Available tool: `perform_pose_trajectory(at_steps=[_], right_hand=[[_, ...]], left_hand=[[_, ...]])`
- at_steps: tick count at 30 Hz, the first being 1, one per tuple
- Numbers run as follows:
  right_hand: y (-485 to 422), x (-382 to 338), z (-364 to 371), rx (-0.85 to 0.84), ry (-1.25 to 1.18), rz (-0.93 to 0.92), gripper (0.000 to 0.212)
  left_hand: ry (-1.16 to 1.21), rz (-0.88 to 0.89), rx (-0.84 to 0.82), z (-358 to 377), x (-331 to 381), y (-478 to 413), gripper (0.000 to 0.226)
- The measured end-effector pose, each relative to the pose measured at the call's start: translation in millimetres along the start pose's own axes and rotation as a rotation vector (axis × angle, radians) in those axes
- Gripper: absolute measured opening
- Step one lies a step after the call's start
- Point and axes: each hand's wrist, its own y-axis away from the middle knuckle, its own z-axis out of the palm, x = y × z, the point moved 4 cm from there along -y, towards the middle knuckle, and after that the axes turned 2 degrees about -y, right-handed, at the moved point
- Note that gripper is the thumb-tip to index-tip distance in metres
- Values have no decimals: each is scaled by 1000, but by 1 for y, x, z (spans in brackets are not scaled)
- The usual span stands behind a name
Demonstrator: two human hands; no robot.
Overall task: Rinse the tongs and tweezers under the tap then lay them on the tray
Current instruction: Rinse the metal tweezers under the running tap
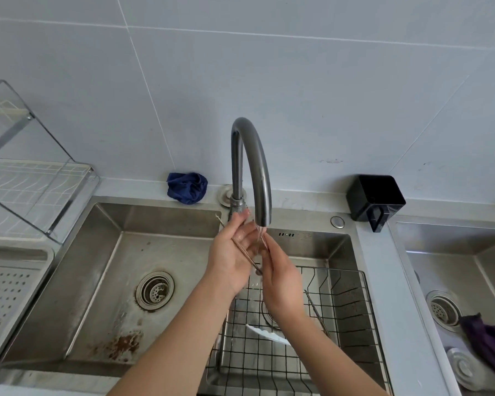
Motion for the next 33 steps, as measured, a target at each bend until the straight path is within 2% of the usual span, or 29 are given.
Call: perform_pose_trajectory(at_steps=[3,5,7,11,13,16,19,22,24,28,33], right_hand=[[-5,-4,-4,68,26,-77,22],[-15,-10,-6,77,62,-116,13],[-25,-15,-5,59,135,-131,23],[-33,-17,-4,14,306,-87,42],[-28,-16,2,-60,335,-70,46],[-12,-11,14,-184,222,-9,30],[5,-2,19,-267,27,98,9],[16,11,16,-352,-330,321,17],[15,13,13,-409,-472,385,18],[-10,1,8,-422,-464,268,37],[-43,-22,16,-477,-421,176,53]], left_hand=[[-85,36,27,0,0,5,44],[-127,52,56,-2,-6,10,36],[-142,30,78,-3,-10,16,26],[-262,3,135,-8,-16,22,32],[-297,5,171,-11,-18,22,34],[-261,21,242,-15,-17,20,37],[-140,-30,239,-19,-14,13,43],[-15,-14,201,-26,0,4,51],[65,6,169,-24,10,-1,52],[121,44,125,-25,17,-10,59],[81,64,75,-29,25,-13,29]])
